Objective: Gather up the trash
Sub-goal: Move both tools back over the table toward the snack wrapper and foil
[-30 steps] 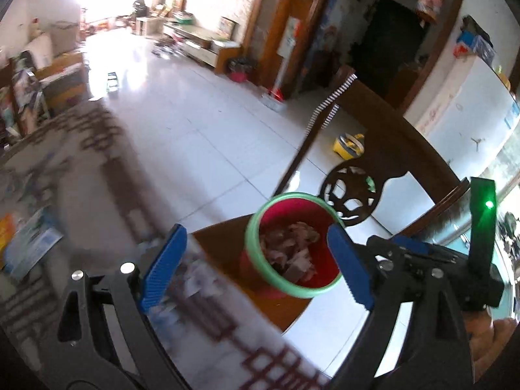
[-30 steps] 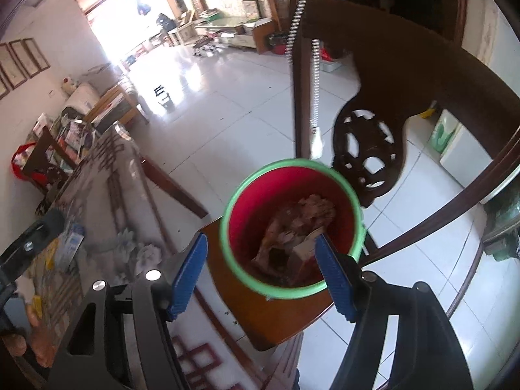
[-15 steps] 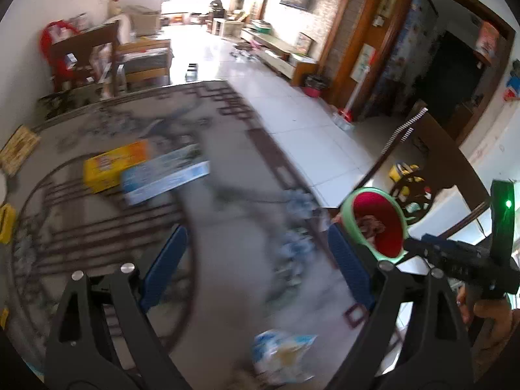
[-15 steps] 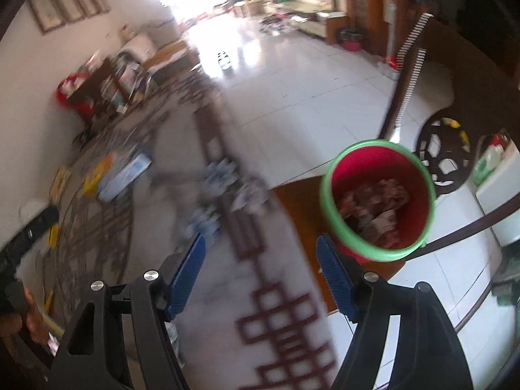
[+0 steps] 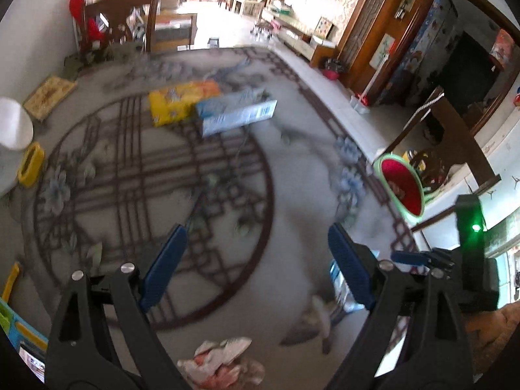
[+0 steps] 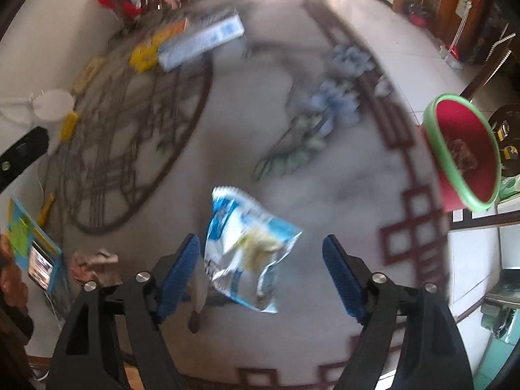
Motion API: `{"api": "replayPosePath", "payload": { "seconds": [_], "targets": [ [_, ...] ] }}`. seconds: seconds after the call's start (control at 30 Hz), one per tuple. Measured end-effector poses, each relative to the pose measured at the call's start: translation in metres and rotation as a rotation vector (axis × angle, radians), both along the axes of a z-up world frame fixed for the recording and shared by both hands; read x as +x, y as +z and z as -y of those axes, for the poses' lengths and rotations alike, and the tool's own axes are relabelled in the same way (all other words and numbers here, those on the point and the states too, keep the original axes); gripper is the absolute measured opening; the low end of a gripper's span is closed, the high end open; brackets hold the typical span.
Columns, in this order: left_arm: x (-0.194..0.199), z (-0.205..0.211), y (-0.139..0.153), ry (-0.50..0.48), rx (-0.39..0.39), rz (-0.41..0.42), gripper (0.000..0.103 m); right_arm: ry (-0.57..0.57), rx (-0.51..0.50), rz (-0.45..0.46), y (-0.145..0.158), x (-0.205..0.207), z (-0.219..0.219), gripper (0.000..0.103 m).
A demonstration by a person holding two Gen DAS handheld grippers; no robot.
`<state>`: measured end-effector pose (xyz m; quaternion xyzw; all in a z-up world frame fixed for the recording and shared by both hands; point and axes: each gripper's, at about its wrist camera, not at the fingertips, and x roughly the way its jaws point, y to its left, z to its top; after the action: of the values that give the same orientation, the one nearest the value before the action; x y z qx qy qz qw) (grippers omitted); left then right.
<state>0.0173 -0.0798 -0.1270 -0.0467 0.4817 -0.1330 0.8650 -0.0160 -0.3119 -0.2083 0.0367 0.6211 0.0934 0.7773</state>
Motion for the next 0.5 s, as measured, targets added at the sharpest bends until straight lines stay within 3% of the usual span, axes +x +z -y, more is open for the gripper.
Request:
{"api": "replayPosePath", "payload": {
  "seconds": [0.27,0.5],
  "targets": [
    [-0.023,-0.020,-0.013,-0.045,-0.010,-0.036,0.086,-0.026,-0.050,-0.029,-0.025,-0.005,-0.018,0.076],
    [-0.040,-0.036,-0.022,-0.106,-0.007,-0.055,0.086,-0.078,-0.063,-0.010,-0.023,-0.006,-0.023,0.075]
  ]
}}
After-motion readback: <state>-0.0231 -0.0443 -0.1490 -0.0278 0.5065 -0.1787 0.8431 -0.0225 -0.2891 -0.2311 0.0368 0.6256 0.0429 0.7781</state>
